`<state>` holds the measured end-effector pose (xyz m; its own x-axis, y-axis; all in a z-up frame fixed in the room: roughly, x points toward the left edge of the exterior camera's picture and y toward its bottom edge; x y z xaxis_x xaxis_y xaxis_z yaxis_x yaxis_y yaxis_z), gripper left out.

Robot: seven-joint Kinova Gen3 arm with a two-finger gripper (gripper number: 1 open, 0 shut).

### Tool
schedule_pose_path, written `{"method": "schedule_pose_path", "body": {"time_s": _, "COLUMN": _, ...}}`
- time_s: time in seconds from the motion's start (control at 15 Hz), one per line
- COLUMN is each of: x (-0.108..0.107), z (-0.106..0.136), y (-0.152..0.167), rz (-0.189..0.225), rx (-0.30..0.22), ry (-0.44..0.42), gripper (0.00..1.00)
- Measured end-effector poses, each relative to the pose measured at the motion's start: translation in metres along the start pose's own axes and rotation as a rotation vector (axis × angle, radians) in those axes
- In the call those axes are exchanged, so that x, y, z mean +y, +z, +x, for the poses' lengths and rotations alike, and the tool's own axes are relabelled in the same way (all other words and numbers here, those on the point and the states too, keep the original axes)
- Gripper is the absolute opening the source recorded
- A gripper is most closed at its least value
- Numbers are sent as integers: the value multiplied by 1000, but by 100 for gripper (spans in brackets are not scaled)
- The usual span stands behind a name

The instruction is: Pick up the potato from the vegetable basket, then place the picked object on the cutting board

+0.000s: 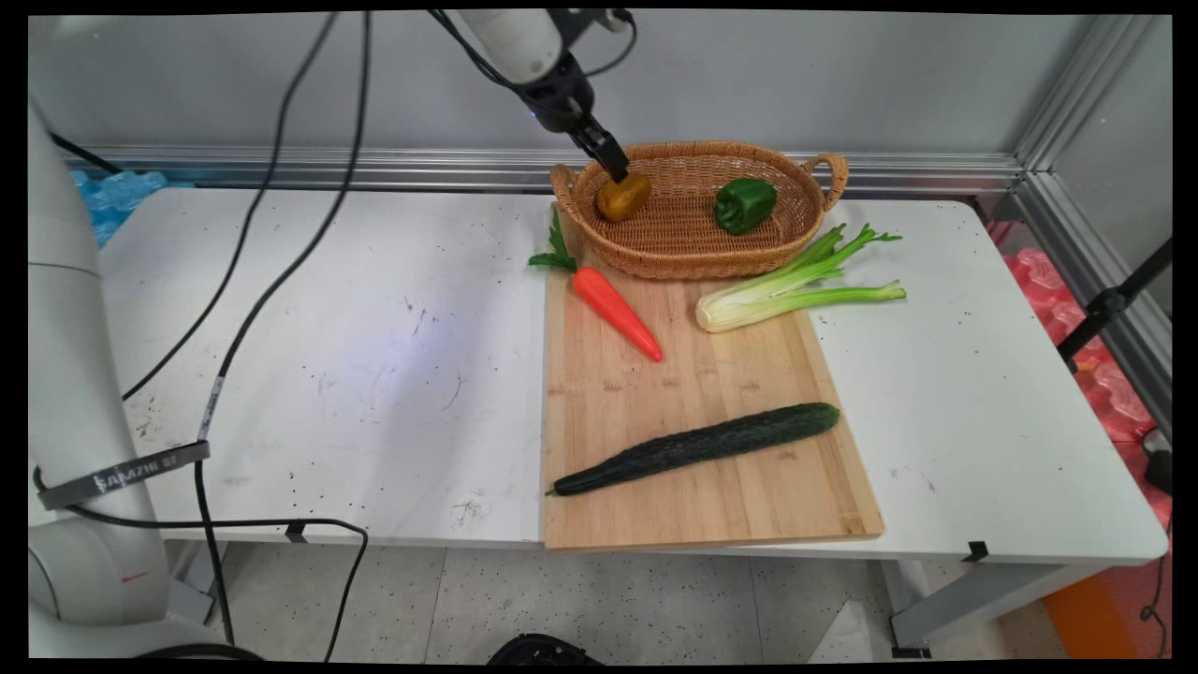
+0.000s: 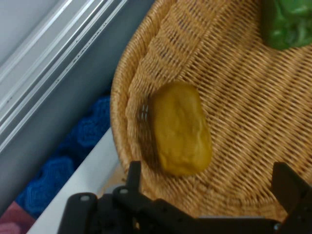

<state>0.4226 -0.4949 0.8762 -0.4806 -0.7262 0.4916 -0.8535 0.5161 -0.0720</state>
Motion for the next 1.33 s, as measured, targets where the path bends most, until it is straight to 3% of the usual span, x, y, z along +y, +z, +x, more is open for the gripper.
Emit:
{"method": "schedule_pose_path", "body": {"time_s": 0.53, "x": 8, "z": 13, "y": 83, "rz": 25, "rx": -39, "ry": -33, "gripper": 100}}
{"method": "schedule_pose_path", "body": {"time_s": 1.0, "x": 17, "z": 17, "y": 111, "rz": 24, "rx": -55, "ry": -39, "gripper": 100}}
{"method": "schedule_pose_path", "body": {"time_s": 1.07, "x": 19, "z": 17, "y": 112, "rz": 22, "rx": -57, "ry": -40, "gripper": 0}}
{"method": "schedule_pose_path", "body": {"time_s": 1.33, "x": 24, "z": 16, "y": 111, "rz": 18, "rx": -60, "ry": -38, "gripper": 0}}
